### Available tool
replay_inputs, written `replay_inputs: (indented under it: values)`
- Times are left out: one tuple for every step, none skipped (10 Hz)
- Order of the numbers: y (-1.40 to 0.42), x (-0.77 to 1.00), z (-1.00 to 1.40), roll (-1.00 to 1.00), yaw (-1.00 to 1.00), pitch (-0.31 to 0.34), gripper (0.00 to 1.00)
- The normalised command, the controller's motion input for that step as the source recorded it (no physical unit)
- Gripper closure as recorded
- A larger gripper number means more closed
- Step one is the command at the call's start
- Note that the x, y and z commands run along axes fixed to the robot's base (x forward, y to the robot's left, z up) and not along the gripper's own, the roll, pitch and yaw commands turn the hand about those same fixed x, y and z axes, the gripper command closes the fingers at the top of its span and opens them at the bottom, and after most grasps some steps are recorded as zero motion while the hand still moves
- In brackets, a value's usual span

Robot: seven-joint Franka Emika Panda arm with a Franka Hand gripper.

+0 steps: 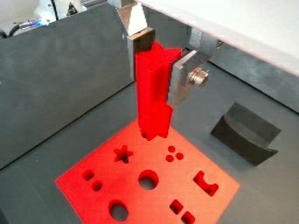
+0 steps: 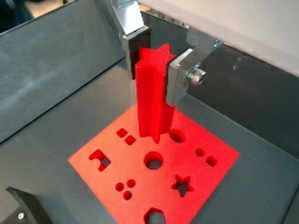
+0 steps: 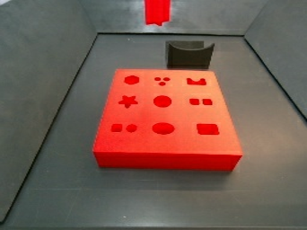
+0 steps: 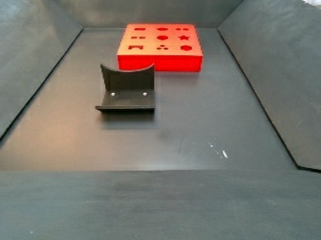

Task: Insert the star object.

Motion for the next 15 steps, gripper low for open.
replay_inputs:
  values:
    - [0.00, 0.03, 0.00, 0.00, 0.00, -0.009, 1.00]
    - [0.09, 0.11, -0.12, -0.02, -0.19, 0.000, 1.00]
    - [0.19, 0.07, -0.53, -0.27, -0.35, -0.043, 1.00]
    - [0.07, 0.04, -0.43, -0.30, -0.62, -0.099, 1.00]
    - [0.00, 0.00, -0.43, -0.18, -0.87, -0.187, 1.00]
    - [-0.03, -0.08, -0.52, -0.09, -0.97, -0.199, 1.00]
    - [-0.13, -0.01, -0.52, 0.08, -0.99, 0.009, 1.00]
    - [-0.25, 0.04, -0.49, 0.21, -0.73, 0.000, 1.00]
    - [-0.22, 0.02, -0.75, 0.10, -0.79, 0.000, 1.00]
    - [-0.13, -0.16, -0.46, 0.11, -0.60, 0.034, 1.00]
    - [0.00, -0.39, -0.31, 0.09, -0.08, 0.076, 1.00]
    - [0.00, -0.35, -0.23, 0.04, 0.25, 0.067, 1.00]
    - [0.00, -0.45, -0.25, 0.02, 0.42, 0.073, 1.00]
    - [0.00, -0.38, -0.24, -0.04, 0.41, 0.083, 1.00]
    - [0.00, -0.05, -0.34, -0.21, 0.23, 0.000, 1.00]
